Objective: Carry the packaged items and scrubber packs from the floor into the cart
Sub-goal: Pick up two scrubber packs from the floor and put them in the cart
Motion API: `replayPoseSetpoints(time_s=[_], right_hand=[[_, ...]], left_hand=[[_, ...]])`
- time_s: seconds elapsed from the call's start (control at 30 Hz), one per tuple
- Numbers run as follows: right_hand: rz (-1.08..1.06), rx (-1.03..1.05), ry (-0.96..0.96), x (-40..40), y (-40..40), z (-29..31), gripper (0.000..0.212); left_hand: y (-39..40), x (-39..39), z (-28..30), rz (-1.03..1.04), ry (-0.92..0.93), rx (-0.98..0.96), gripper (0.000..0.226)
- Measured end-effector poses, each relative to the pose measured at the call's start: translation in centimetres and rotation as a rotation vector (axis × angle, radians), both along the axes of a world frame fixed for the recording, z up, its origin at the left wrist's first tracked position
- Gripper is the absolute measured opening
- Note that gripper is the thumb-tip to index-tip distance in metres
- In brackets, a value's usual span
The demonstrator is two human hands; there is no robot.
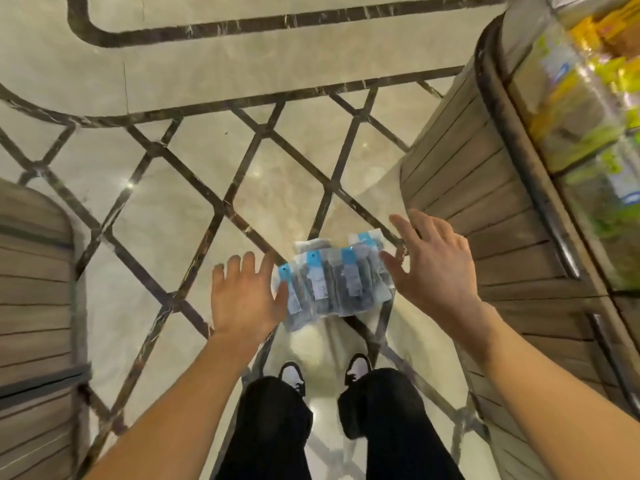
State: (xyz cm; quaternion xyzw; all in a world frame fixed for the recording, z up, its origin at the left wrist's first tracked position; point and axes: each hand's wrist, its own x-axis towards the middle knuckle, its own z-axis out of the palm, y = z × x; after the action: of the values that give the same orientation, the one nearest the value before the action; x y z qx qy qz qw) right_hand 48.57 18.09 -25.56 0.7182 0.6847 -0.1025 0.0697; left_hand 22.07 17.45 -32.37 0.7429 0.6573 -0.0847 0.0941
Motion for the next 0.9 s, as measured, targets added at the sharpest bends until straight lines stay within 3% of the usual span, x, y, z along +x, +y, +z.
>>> replayPoseSetpoints(time_s=[0.3,0.43,0.57,0.7,0.77,0.9], right_hand=[[-0.057,-0.201,0.048,2.9,3.0,-28.8,0.063],[-0.087,-0.323,0.002,4.0,3.6,-40.2,0.062],[-0.141,-0.433,-0.029,4.8,4.4,-49.3,0.066],[-0.252,-0.523,0.064,4.5,7.5,-54.4,0.078],[-0.307,-0.529,0.089,4.6,8.7,-55.8,0.091],[-0.435,-0.483,0.125,5.1,8.9,-56.3,0.108]], left_hand=[[1.4,4.0,-26.7,-0.054,0.075,-0.176,0.058],[1.2,4.8,-36.7,-0.094,0.195,-0.253,0.064],[1.9,4.5,-44.5,-0.133,0.354,-0.314,0.064],[3.3,4.7,-49.8,-0.01,0.414,-0.456,0.07],[3.4,4.4,-51.8,0.176,0.306,-0.547,0.077],[2.9,2.8,-54.6,0.582,-0.102,-0.67,0.096]])
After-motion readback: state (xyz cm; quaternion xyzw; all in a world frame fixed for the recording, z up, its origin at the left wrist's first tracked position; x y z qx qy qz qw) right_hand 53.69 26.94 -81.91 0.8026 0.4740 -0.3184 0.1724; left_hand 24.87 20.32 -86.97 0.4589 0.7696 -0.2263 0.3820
